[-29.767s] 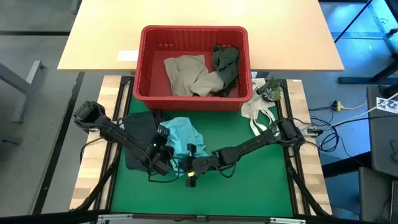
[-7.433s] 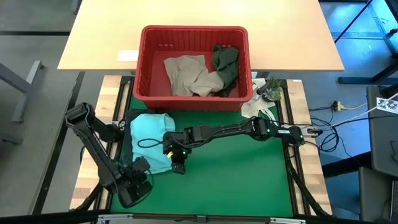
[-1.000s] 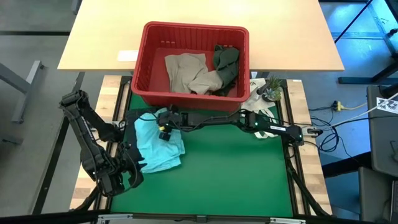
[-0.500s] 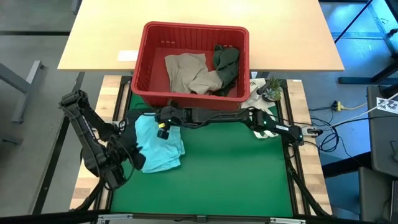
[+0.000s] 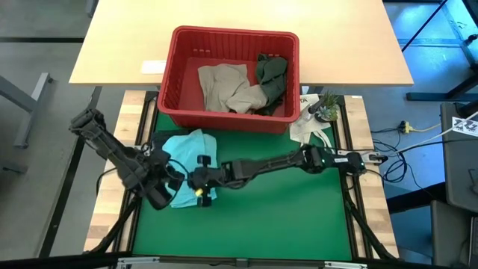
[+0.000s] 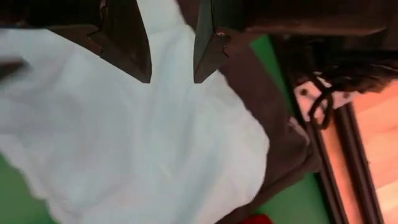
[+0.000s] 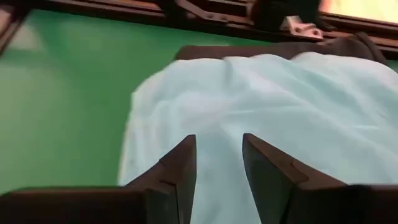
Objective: Fold Laundry from Bin
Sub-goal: Stack the folded blue shorts on top of the folded black shorts
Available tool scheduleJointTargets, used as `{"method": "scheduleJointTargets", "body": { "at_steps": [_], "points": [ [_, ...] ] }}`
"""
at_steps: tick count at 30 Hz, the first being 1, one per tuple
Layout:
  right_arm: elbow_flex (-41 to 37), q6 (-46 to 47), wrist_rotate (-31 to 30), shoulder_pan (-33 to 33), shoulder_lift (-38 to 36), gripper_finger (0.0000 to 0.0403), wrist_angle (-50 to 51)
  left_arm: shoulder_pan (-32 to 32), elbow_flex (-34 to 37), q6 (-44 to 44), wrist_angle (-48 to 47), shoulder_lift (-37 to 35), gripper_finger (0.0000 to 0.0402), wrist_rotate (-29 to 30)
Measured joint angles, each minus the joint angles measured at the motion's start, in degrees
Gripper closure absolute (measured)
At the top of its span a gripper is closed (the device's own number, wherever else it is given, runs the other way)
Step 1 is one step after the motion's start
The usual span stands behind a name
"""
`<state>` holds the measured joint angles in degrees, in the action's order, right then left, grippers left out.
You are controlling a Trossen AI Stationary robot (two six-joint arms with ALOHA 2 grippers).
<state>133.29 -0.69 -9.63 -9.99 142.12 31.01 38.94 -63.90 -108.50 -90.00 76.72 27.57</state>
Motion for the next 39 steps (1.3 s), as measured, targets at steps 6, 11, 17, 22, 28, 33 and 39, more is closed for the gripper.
{"method": "scheduleJointTargets", "body": {
  "at_steps": [6,11,17,22,28,33,39],
  "points": [
    [0.0,-2.8,-0.2,-2.8,0.0,0.0272,1.5,-9.2,0.0,15.8,-0.1,-7.5,0.0305,-3.1],
    [0.0,-2.9,-0.2,-3.2,0.1,0.0272,-0.3,-17.0,0.0,25.3,-0.1,-16.8,0.0334,-3.1],
    [0.1,-2.8,1.6,-3.2,1.3,0.0272,-9.2,-24.0,1.9,29.2,1.3,-24.0,0.0378,-4.4],
    [0.0,-2.8,3.2,-4.0,3.3,0.0272,-13.5,-26.7,11.0,30.0,8.5,-25.7,0.0398,-13.6],
    [0.0,-2.7,3.2,-4.2,5.9,0.0272,-18.4,-29.3,21.0,31.1,17.6,-25.6,0.04,-16.5],
    [0.0,-2.7,2.8,-4.3,8.0,0.0272,-22.9,-33.2,23.4,34.1,22.7,-25.8,0.04,-15.4],
    [0.0,-2.7,-1.1,-3.8,11.0,0.0272,-24.0,-36.3,27.9,36.6,28.6,-25.3,0.0401,-17.2]
  ]
}}
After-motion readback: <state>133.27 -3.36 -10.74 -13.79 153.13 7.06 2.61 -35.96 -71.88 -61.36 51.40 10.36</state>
